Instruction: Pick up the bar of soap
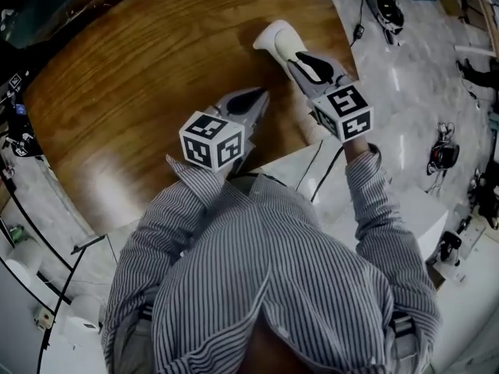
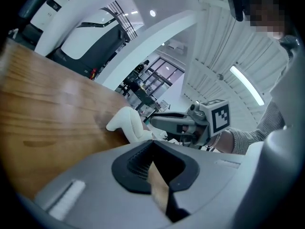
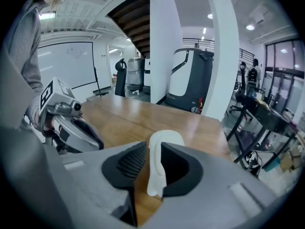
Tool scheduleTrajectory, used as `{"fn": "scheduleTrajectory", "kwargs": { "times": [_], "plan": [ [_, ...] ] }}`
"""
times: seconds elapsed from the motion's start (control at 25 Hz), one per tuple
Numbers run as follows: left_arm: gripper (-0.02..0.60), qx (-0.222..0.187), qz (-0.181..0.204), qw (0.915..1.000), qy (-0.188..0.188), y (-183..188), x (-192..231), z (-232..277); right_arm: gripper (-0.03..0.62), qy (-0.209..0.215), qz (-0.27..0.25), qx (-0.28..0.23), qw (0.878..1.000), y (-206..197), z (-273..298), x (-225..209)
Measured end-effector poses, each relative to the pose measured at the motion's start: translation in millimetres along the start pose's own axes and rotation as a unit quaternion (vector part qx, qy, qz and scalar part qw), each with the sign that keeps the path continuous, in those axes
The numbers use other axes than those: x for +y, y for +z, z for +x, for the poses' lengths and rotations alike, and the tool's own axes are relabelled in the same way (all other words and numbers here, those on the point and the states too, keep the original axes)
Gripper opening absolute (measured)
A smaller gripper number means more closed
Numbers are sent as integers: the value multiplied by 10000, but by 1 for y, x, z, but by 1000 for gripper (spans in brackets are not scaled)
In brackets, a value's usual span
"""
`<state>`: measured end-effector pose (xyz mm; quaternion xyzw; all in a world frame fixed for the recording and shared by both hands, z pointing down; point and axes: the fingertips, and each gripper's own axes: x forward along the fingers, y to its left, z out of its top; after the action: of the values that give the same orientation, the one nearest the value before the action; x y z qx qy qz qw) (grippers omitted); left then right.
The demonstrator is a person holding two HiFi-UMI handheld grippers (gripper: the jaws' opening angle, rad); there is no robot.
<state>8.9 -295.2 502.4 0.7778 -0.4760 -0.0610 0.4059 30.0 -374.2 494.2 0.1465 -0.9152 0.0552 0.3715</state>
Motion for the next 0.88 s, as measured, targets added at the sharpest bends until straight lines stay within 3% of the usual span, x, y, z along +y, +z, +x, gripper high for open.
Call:
{"fn": "scheduleTrajectory", "kwargs": {
  "times": [0.24, 0.36, 0.88],
  "plan": [
    [3, 20, -195, 9997, 108, -4, 13, 6, 208, 64, -285, 277, 9992, -5, 27, -21],
    [3, 14, -266, 9996, 130, -6, 15, 9, 239, 55, -268, 403, 9988, -12, 35, -27],
    [3, 37, -349, 9991, 235, -8, 22, 14, 250, 379, -452, 841, 9947, -22, 60, -32]
  ]
}}
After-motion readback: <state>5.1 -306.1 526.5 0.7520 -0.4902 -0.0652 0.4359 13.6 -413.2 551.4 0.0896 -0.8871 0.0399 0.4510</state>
